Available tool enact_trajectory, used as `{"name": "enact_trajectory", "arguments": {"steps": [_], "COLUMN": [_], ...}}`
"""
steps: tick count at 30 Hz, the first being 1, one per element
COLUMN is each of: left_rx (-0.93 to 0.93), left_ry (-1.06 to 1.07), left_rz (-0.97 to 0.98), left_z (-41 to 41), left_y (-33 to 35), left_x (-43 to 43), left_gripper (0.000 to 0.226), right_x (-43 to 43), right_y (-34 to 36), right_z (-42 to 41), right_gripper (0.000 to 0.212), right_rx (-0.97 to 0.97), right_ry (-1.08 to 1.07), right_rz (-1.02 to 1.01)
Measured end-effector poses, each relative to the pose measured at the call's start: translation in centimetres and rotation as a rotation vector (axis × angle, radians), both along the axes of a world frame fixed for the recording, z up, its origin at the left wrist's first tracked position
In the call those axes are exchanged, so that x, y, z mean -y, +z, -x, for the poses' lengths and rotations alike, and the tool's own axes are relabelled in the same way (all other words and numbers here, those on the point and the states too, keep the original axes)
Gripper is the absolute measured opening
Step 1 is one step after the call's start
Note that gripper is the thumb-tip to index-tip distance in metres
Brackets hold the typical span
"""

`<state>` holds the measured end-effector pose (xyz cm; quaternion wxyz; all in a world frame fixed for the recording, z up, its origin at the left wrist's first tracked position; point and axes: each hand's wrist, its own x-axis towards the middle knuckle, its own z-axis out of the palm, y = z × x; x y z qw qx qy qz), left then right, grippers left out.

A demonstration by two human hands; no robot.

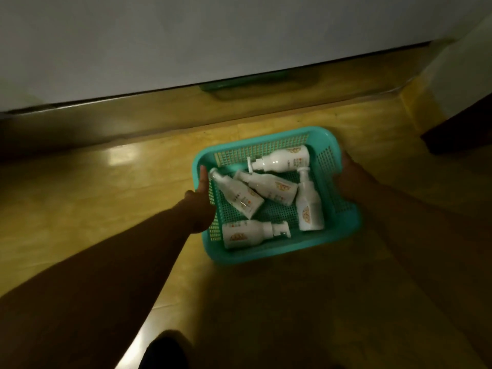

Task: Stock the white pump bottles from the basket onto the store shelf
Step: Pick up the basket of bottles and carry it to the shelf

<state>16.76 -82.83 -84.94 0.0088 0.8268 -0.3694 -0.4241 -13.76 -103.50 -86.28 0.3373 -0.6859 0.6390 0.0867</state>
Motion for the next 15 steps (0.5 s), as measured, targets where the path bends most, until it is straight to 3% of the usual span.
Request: {"name": "enact_trajectory", "arguments": {"steps": [3,9,15], "left_rx": [0.053,0.086,0.064], "left_ry": [0.048,0.009,0.032], "left_rz": [0.02,-0.059,-0.007], "left_z": [-0.7,-0.2,-0.3], "left_y": [-0.7,-0.9,0.7], "left_x": [0.5,0.7,0.7], "left_gripper": [0.117,0.115,0.108], "right_x": [-0.2,-0.4,-1.6], "right_y": [-1.0,-0.9,0.5], "right_z": [0.2,1.7,2.9], "right_gripper": [0.091,0.086,0.08], "right_rx": [-0.048,-0.058,-0.007], "right_ry": [0.021,0.057,0.024], "right_rz": [-0.021,0.0,0.0]}}
